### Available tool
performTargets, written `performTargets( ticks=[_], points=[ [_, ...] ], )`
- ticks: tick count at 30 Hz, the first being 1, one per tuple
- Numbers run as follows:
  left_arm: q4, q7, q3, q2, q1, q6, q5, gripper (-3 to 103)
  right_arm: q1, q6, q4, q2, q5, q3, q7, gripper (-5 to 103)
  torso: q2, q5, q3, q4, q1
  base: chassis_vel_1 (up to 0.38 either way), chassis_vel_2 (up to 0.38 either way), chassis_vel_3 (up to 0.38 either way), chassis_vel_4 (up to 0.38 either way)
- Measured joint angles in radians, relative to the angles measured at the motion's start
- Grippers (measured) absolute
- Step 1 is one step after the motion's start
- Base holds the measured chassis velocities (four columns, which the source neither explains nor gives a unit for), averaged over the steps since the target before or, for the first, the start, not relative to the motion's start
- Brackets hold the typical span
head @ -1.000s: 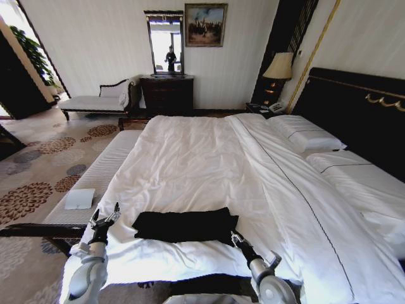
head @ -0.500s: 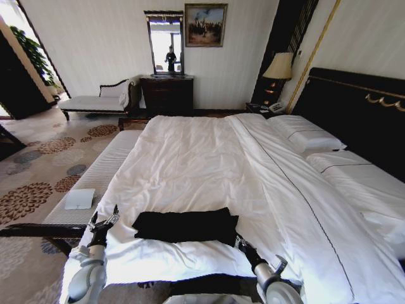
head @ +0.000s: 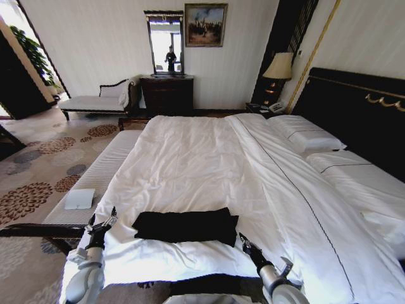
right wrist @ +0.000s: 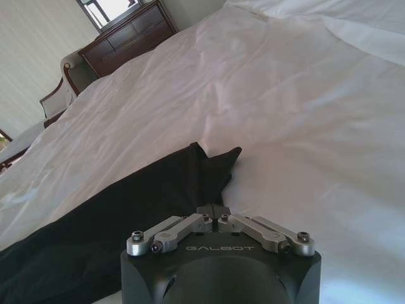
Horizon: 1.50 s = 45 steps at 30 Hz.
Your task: Fold the clothes on the bed.
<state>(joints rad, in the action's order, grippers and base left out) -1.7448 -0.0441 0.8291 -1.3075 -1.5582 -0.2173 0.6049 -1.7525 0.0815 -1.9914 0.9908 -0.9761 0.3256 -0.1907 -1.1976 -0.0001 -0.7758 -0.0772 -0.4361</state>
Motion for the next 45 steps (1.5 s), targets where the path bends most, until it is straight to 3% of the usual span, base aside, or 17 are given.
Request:
performTargets(
  ticks=[2,4,7,9,15,19,22,24,27,29,31,41,45],
  points=[
    [-0.003,0.0,0.0,-0.002,-0.002,0.0,-0.003,100,0.02,0.0,0.009,0.017,0.001,-0.012,0.0,-2,0.0,-0.0001,0.0,0.0001,0.0,0.0,0.0,0.0,0.0],
    [-0.007,0.001,-0.001,-0.003,-0.004,0.0,-0.005,100,0.04,0.0,0.027,0.027,0.0,-0.015,0.003,3,0.0,-0.0001,0.0,0.0001,0.0,0.0,0.0,0.0,0.0],
    [-0.018,0.003,0.0,-0.004,-0.011,0.0,-0.009,100,0.101,0.009,0.097,0.043,-0.026,-0.012,0.03,19,0.0,0.0002,0.0,0.0002,0.0,0.0,0.0,0.0,0.0],
    [-0.02,0.003,0.001,-0.004,-0.014,0.0,-0.01,100,0.112,0.012,0.112,0.046,-0.037,-0.011,0.041,19,0.0,0.0001,0.0,0.0002,0.0,0.0,0.0,0.0,0.0],
    [-0.032,0.008,0.009,-0.005,-0.023,0.004,-0.018,100,0.163,0.024,0.175,0.071,-0.069,-0.022,0.118,46,0.0,0.0,0.0,0.0002,0.0,0.0,0.0,0.0,0.0],
    [-0.036,0.011,0.012,-0.006,-0.023,0.006,-0.021,100,0.182,0.02,0.191,0.081,-0.07,-0.032,0.122,57,0.0,0.0002,0.0,0.0002,0.0,0.0,0.0,0.0,0.0],
    [-0.035,0.013,0.012,-0.009,-0.02,0.009,-0.026,100,0.191,0.015,0.203,0.082,-0.065,-0.036,0.118,73,0.0,0.0002,0.0,0.0001,0.0,0.0,0.0,0.0,0.0],
    [-0.034,0.013,0.012,-0.01,-0.02,0.009,-0.027,100,0.19,0.015,0.203,0.08,-0.063,-0.035,0.115,73,0.0,0.0002,0.0,0.0002,0.0,0.0,0.0,0.0,0.0],
    [-0.029,0.014,0.011,-0.018,-0.018,0.009,-0.033,100,0.169,0.012,0.179,0.059,-0.07,-0.022,0.098,90,0.0,-0.0002,0.0,0.0001,0.0,0.0,0.0,0.0,0.0],
    [-0.028,0.014,0.01,-0.02,-0.018,0.009,-0.035,100,0.164,0.01,0.178,0.056,-0.071,-0.022,0.097,90,0.0,-0.0002,0.0,0.0001,0.0,0.0,0.0,0.0,0.0],
    [-0.026,0.014,0.01,-0.025,-0.018,0.009,-0.038,100,0.163,0.005,0.185,0.059,-0.07,-0.03,0.099,98,0.0,-0.0003,0.0,0.0,0.0,0.0,0.0,0.0,0.0],
    [-0.013,0.018,0.004,-0.004,-0.005,0.015,-0.04,100,0.208,0.007,0.239,0.152,-0.075,-0.062,0.148,103,0.0,-0.0002,0.0,-0.0001,0.0,0.0,0.0,0.0,0.0],
    [-0.01,0.019,0.003,-0.005,-0.004,0.016,-0.04,100,0.221,0.017,0.255,0.163,-0.078,-0.067,0.161,89,0.0,0.0,0.0,0.0002,0.0,0.0,0.0,0.0,0.0]
  ],
)
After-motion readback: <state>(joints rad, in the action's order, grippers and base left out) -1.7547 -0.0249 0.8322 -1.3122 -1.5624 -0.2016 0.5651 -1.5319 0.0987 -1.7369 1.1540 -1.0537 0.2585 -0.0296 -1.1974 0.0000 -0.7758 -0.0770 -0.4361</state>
